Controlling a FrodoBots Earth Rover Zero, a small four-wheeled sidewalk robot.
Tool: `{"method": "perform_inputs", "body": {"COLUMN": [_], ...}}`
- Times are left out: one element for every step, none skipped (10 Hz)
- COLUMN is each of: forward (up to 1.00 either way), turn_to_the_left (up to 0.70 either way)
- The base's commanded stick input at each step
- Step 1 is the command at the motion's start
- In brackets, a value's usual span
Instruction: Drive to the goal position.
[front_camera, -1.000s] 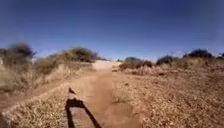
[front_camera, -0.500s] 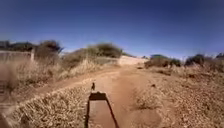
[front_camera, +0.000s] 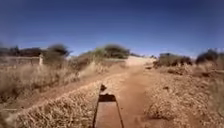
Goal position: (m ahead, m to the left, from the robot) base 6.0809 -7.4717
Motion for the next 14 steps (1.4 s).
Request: {"method": "perform_inputs", "body": {"forward": [0.50,0.50,0.50,0.50,0.50,0.50,0.50,0.50,0.50,0.50,0.50,0.50,0.50,0.50], "turn_to_the_left": [0.00,0.00,0.00,0.00,0.00,0.00,0.00,0.00,0.00,0.00,0.00,-0.02,-0.23,-0.45]}}
